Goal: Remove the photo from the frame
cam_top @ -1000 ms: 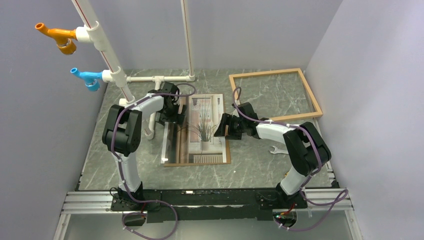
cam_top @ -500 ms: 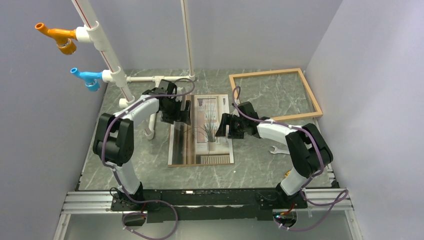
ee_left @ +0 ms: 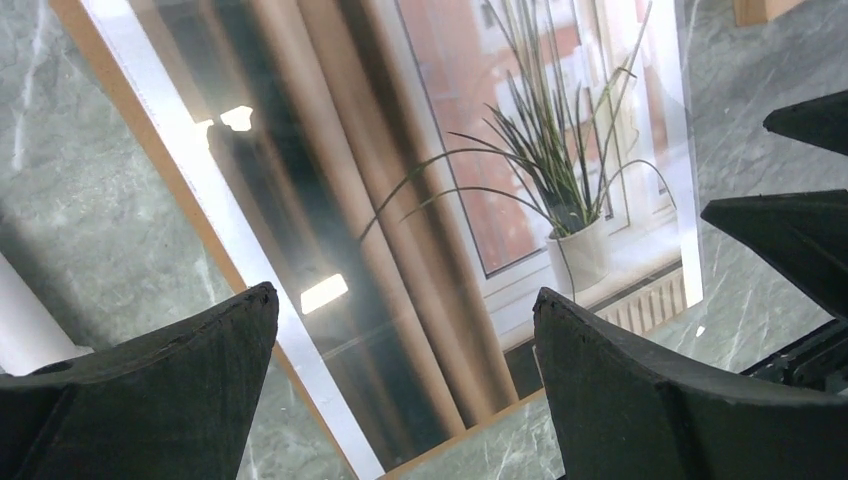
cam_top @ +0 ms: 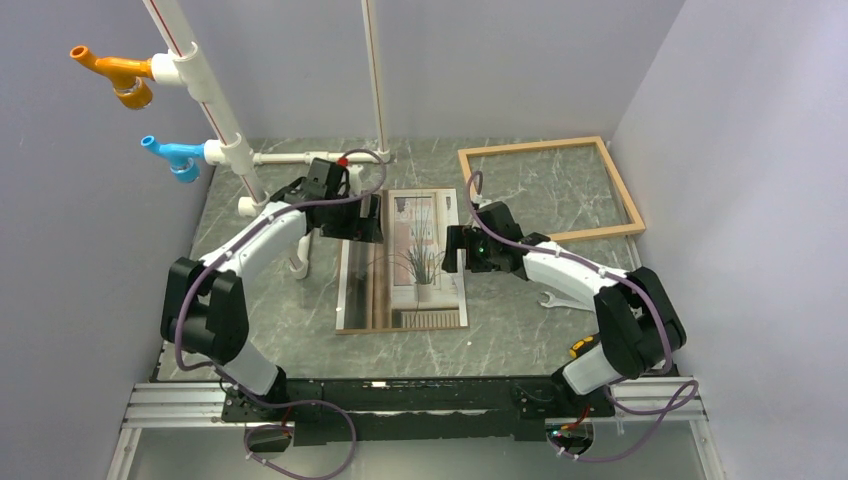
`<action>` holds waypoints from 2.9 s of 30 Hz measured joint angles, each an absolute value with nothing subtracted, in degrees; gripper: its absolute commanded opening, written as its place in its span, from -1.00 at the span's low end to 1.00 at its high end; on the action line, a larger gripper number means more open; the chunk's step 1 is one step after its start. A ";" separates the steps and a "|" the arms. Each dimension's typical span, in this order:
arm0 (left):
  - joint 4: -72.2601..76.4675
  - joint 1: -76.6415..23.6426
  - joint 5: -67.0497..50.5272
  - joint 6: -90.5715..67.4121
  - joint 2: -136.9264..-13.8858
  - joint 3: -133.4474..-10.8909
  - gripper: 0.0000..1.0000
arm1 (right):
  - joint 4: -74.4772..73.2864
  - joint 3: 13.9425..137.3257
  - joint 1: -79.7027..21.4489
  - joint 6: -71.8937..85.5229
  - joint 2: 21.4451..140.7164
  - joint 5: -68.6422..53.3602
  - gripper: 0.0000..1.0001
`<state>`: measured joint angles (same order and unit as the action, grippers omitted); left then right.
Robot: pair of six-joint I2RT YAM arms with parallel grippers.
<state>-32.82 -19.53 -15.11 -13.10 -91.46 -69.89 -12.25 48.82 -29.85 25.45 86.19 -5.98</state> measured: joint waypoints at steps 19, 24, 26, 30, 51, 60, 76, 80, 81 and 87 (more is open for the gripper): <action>-17.52 -30.22 -12.51 -28.47 -73.38 -42.17 0.98 | -7.99 36.56 -29.91 30.00 79.70 -13.61 0.71; -14.85 -32.47 -10.17 -31.42 -73.34 -39.16 0.98 | -3.40 33.80 -29.89 32.69 79.81 -16.93 0.67; -13.93 -32.60 -9.26 -32.45 -73.47 -37.85 0.98 | -0.97 32.69 -29.89 33.91 79.88 -18.39 0.66; -12.58 -32.60 -8.01 -33.87 -74.43 -36.18 0.98 | 2.50 31.09 -29.76 35.90 79.88 -20.21 0.65; -6.68 -33.56 -5.39 -37.10 -74.91 -33.78 0.98 | 2.70 30.04 -29.34 38.04 74.39 -22.48 0.64; -17.47 -33.80 -3.46 -36.18 -64.25 -39.62 0.98 | 2.72 30.81 -29.34 38.06 75.83 -24.84 0.68; -12.97 -36.97 -5.19 -38.48 -69.82 -37.50 0.98 | -4.84 32.80 -29.34 35.16 73.52 -18.37 0.59; -11.27 -36.97 -3.09 -39.11 -70.89 -35.44 0.98 | -4.67 33.08 -29.34 35.14 76.25 -18.52 0.59; -10.92 -36.95 -2.68 -39.42 -71.00 -34.68 0.98 | -4.69 33.08 -29.34 35.14 76.93 -18.57 0.58; -6.59 -36.97 -1.23 -41.56 -71.68 -30.85 0.98 | -3.84 33.08 -29.34 35.16 79.09 -19.51 0.56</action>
